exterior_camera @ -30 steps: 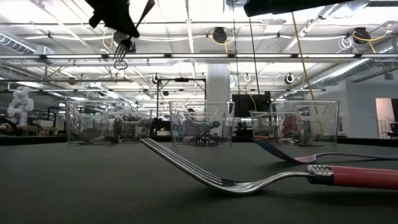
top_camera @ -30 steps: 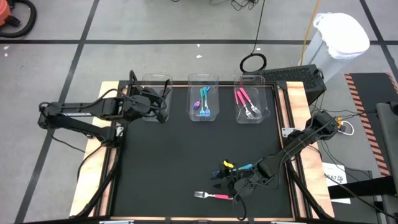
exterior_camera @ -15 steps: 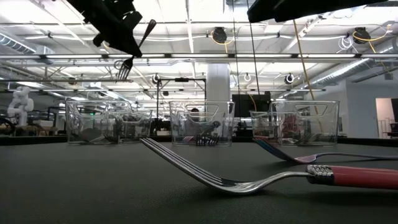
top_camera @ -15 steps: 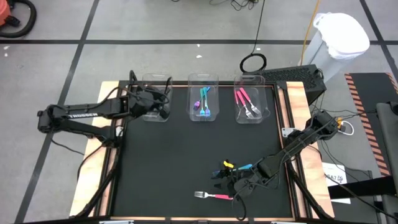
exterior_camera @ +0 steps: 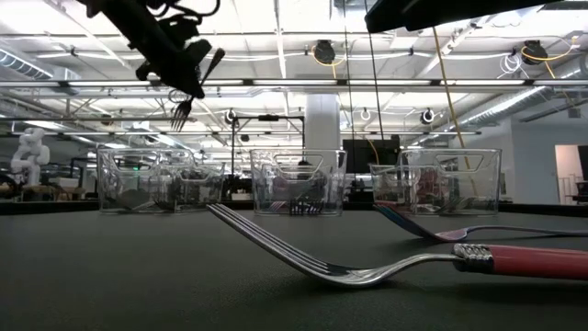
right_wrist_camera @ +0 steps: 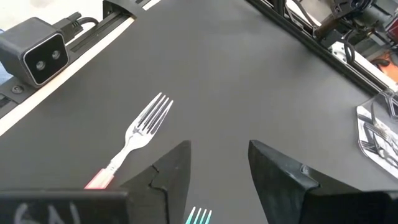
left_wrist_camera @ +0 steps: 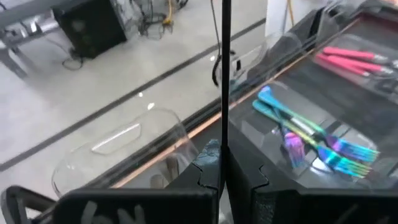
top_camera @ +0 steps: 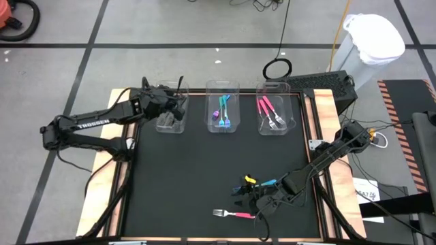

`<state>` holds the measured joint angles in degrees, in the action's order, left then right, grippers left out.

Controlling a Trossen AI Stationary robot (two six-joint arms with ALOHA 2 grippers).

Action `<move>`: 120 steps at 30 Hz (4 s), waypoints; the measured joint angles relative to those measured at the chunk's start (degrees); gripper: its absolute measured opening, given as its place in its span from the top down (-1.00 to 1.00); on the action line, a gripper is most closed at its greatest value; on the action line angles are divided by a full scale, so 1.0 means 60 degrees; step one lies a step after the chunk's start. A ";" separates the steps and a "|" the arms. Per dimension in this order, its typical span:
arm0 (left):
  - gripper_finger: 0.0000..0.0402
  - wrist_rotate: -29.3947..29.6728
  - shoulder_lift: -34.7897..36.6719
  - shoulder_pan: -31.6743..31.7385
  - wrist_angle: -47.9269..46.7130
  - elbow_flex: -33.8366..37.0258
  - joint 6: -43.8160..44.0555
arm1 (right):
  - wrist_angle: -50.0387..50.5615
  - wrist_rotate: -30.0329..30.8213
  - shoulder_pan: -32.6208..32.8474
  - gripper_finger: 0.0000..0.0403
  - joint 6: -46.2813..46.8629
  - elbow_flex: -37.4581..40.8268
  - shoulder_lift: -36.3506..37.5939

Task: Sort silverware by color (type)
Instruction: Put the black fork into the left transparent bin, then put the blue fork into the middle transparent bin

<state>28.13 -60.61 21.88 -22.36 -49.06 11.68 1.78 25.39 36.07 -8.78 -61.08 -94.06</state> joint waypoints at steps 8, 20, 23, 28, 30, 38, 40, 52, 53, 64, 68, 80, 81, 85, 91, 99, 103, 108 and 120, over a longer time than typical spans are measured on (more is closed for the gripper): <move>0.95 -0.1687 -0.0763 0.1180 -0.0071 0.0000 -0.0018 | 0.0000 0.0000 0.0000 0.23 0.0273 0.0000 0.0000; 0.97 -0.3454 -0.1734 0.2960 -0.0129 0.0000 -0.0042 | 0.0036 0.0000 -0.0004 0.23 0.0853 0.0000 0.0000; 0.98 -0.3921 -0.1985 0.3187 -0.0044 0.0084 -0.0091 | 0.0040 -0.0001 -0.0004 0.23 0.0927 0.0000 0.0000; 0.98 -0.4161 -0.2194 0.3530 0.0253 0.0777 0.0045 | 0.0083 -0.0018 -0.0004 0.23 0.1370 0.0000 0.0000; 0.97 -0.4166 -0.2193 0.3628 0.0261 0.1065 0.0246 | 0.0122 -0.0022 -0.0004 0.23 0.1433 0.0000 0.0000; 0.80 -0.4158 -0.2169 0.3658 0.0087 0.1498 0.0767 | 0.0142 -0.0015 -0.0004 0.23 0.1327 0.0000 0.0000; 0.76 -0.4157 -0.2163 0.3673 0.0195 0.1497 0.0987 | 0.0140 -0.0015 -0.0004 0.23 0.1234 0.0000 0.0000; 0.32 -0.3068 -0.2153 0.3641 0.0222 0.1489 0.1501 | 0.0138 -0.0018 -0.0007 0.23 0.0576 0.0000 0.0000; 0.29 -0.2804 -0.2124 0.3625 0.0175 0.1471 0.1494 | 0.0138 -0.0018 -0.0007 0.23 0.0589 0.0000 0.0000; 0.26 -0.1532 -0.1162 0.2657 0.0110 0.0582 0.1738 | 0.0996 -0.0338 -0.0011 0.23 0.1664 0.0000 0.0000; 0.26 -0.0860 -0.0597 0.1620 0.0143 0.0105 0.1734 | 0.1569 -0.0538 -0.0006 0.23 0.2028 0.0000 0.0000; 0.26 0.1666 -0.0085 -0.1869 0.0152 -0.0755 0.2355 | 0.3458 -0.0543 0.0007 0.23 0.2303 0.0000 0.0000; 0.26 0.1867 -0.0085 -0.2067 0.0153 -0.0761 0.2472 | 0.3570 -0.0543 0.0017 0.23 0.2289 0.0000 0.0000; 0.26 0.2368 -0.0085 -0.2676 0.0125 -0.0761 0.2809 | 0.3801 -0.0552 0.0099 0.23 0.2242 0.0000 0.0000; 0.26 0.2838 -0.0286 -0.3499 0.0135 -0.0761 0.3244 | 0.3901 -0.0937 0.0197 0.23 0.2143 0.0000 0.0000; 0.26 0.3219 -0.0814 -0.4388 0.0184 -0.0761 0.3512 | 0.4125 -0.1285 0.0200 0.23 0.2365 0.0000 0.0000; 0.26 0.3229 -0.1117 -0.4831 0.0220 -0.0761 0.3516 | 0.4211 -0.1279 0.0197 0.23 0.2493 0.0000 0.0000; 0.26 0.3237 -0.1483 -0.5379 0.0254 -0.0761 0.3765 | 0.4211 -0.1279 0.0197 0.23 0.2543 0.0000 0.0000; 0.26 0.3237 -0.2654 -0.6780 0.0679 -0.0761 0.3763 | 0.4175 -0.1272 0.0197 0.23 0.3164 0.0000 0.0000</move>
<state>47.55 -76.54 -18.80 -18.28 -53.63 34.26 26.83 17.75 37.26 10.20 -61.08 -94.06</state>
